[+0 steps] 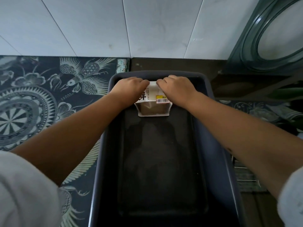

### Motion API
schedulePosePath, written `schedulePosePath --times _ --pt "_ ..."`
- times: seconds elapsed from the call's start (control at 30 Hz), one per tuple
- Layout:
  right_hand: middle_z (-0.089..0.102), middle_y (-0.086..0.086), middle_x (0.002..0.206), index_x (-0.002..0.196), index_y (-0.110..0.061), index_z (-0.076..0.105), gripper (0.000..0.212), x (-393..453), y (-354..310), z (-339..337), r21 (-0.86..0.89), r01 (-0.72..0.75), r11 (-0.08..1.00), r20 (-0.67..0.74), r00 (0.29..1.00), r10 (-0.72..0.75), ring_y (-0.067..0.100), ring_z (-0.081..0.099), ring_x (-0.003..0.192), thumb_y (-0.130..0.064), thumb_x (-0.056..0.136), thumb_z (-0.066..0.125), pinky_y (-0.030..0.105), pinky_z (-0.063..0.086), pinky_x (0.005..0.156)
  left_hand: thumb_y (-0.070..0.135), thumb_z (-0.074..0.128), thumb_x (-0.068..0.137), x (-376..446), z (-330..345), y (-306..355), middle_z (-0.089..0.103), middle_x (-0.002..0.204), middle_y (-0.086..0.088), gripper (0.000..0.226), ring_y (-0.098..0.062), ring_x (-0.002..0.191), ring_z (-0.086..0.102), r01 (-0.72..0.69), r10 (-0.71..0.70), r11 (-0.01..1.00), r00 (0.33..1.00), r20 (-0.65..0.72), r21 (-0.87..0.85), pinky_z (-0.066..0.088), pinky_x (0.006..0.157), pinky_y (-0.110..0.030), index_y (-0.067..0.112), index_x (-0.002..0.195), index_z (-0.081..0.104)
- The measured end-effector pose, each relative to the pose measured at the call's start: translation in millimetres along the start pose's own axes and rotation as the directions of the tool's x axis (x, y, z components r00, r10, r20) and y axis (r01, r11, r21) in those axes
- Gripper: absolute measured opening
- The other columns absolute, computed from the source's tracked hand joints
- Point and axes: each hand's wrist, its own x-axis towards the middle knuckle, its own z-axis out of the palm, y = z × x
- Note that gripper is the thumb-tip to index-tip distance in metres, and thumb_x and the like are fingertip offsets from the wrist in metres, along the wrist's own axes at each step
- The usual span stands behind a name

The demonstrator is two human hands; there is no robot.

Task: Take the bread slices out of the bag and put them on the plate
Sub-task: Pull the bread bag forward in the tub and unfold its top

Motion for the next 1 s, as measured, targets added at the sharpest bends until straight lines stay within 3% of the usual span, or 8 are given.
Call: schedulePosePath --times 0.13,0.33,0.43,0.57,0.77,0.93,1.0 --pt "0.069 0.018 0.096 0.113 -0.004 0.06 0.026 -9.8 -6.2 -3.4 0.058 0.005 0.998 -0.037 0.999 -0.003 0.035 0.065 0.085 -0.008 0.088 0.064 0.04 0.05 0.052 0.0 0.062 0.082 -12.9 -9.0 10.3 0.066 0.097 -0.019 0.034 -0.041 0.091 0.062 -0.01 0.011 1.0 1.0 -0.005 0.012 0.05 0.063 -0.049 0.003 0.115 0.056" --pt "0.067 0.012 0.087 0.108 -0.008 0.057 0.024 -57.3 -40.4 -19.6 0.124 0.021 0.992 -0.125 0.992 -0.005 0.027 0.063 0.073 -0.019 0.087 0.064 0.036 0.048 0.049 0.003 0.061 0.084 -61.1 -21.5 48.9 0.063 0.1 -0.019 0.038 -0.038 0.092 0.06 -0.037 0.036 0.998 0.998 -0.046 -0.041 0.05 0.076 -0.05 0.003 0.122 0.053" --pt "0.065 0.002 0.086 0.103 -0.019 0.052 0.022 -94.6 -72.0 -29.7 0.181 -0.019 0.983 -0.072 0.997 0.032 0.017 0.059 0.069 -0.035 0.089 0.057 0.03 0.048 0.049 0.004 0.063 0.081 -99.7 -22.7 75.0 0.063 0.103 -0.015 0.043 -0.034 0.093 0.059 -0.044 0.041 0.994 0.999 -0.023 -0.1 0.05 0.078 -0.046 0.007 0.122 0.053" --pt "0.061 0.0 0.082 0.099 -0.019 0.054 0.022 -152.5 -119.3 -42.8 0.307 -0.064 0.949 -0.013 0.997 0.071 0.015 0.055 0.067 -0.036 0.095 0.041 0.03 0.047 0.051 0.011 0.064 0.082 -158.6 -21.9 112.3 0.062 0.1 -0.012 0.038 -0.031 0.09 0.058 -0.065 0.066 0.983 0.998 0.0 -0.172 0.05 0.077 -0.045 0.009 0.119 0.055" --pt "0.063 0.0 0.084 0.1 -0.017 0.057 0.024 -230.8 -184.9 -66.5 0.33 -0.025 0.944 0.063 0.998 0.004 0.016 0.058 0.069 -0.035 0.093 0.042 0.032 0.052 0.051 0.007 0.077 0.068 -252.4 -12.5 169.2 0.065 0.098 -0.009 0.055 -0.027 0.086 0.063 -0.101 0.105 0.966 0.994 0.006 -0.237 0.056 0.074 -0.042 0.01 0.119 0.056" --pt "0.063 0.002 0.086 0.102 -0.016 0.057 0.027 -260.2 -208.6 -76.8 0.309 -0.062 0.949 0.074 0.996 0.041 0.02 0.059 0.072 -0.037 0.091 0.045 0.036 0.05 0.049 0.027 0.076 0.073 -282.6 -2.5 194.2 0.06 0.106 -0.007 0.063 -0.025 0.092 0.058 -0.066 0.08 0.969 0.996 0.048 -0.237 0.054 0.078 -0.041 0.013 0.126 0.046" --pt "0.063 0.002 0.088 0.104 -0.017 0.057 0.03 -261.6 -211.4 -80.2 0.304 -0.078 0.949 0.08 0.995 0.056 0.02 0.059 0.074 -0.042 0.089 0.05 0.035 0.049 0.052 0.023 0.077 0.074 -284.1 -3.0 198.3 0.058 0.106 -0.006 0.058 -0.025 0.092 0.057 -0.039 0.05 0.972 0.998 0.039 -0.234 0.053 0.078 -0.04 0.015 0.122 0.046"
